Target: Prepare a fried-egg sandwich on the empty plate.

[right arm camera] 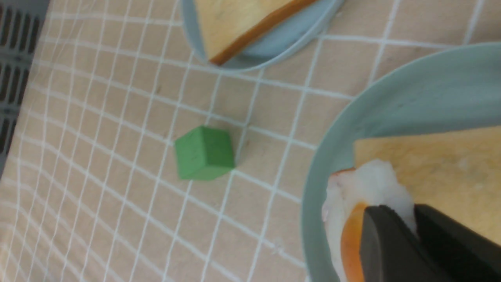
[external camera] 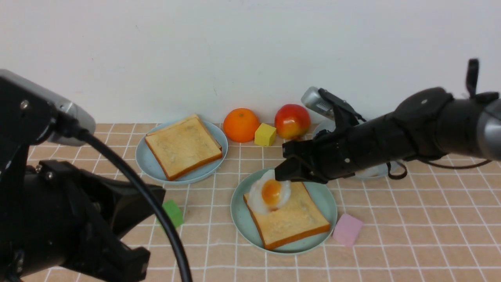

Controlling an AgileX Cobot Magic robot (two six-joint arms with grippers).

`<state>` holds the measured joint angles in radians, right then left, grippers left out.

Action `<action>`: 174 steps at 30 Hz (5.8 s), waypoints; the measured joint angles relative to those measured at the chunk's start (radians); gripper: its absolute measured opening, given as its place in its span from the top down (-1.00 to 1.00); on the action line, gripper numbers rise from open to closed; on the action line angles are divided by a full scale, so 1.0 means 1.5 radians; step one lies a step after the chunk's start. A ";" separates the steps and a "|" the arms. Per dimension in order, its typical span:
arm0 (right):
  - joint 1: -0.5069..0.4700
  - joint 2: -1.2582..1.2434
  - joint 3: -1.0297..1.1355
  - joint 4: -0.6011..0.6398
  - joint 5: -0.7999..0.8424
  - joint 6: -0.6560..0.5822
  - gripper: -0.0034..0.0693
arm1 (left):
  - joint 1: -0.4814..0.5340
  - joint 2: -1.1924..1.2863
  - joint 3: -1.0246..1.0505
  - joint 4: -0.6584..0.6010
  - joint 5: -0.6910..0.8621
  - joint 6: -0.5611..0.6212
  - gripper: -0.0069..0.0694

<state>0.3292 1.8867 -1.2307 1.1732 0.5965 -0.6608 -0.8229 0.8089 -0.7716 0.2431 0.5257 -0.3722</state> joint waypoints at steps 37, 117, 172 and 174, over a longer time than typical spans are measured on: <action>-0.111 -0.372 0.000 -0.440 0.313 0.208 0.66 | 0.010 0.285 -0.109 -0.008 0.073 0.025 0.85; -0.111 -0.603 0.127 -0.397 0.301 0.147 0.82 | 0.261 0.705 -0.501 -0.034 0.128 0.413 0.85; -0.111 -0.786 0.127 -0.518 0.293 0.199 0.79 | 0.015 0.618 -0.422 -0.107 0.108 0.314 -0.01; -0.111 -0.786 0.127 -0.518 0.294 0.202 0.79 | 0.015 0.567 -0.421 -0.126 0.113 0.296 0.16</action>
<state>0.1626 0.7072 -1.0397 0.3965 1.0376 -0.3582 -0.8007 1.6587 -1.4032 0.0538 0.6959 0.0717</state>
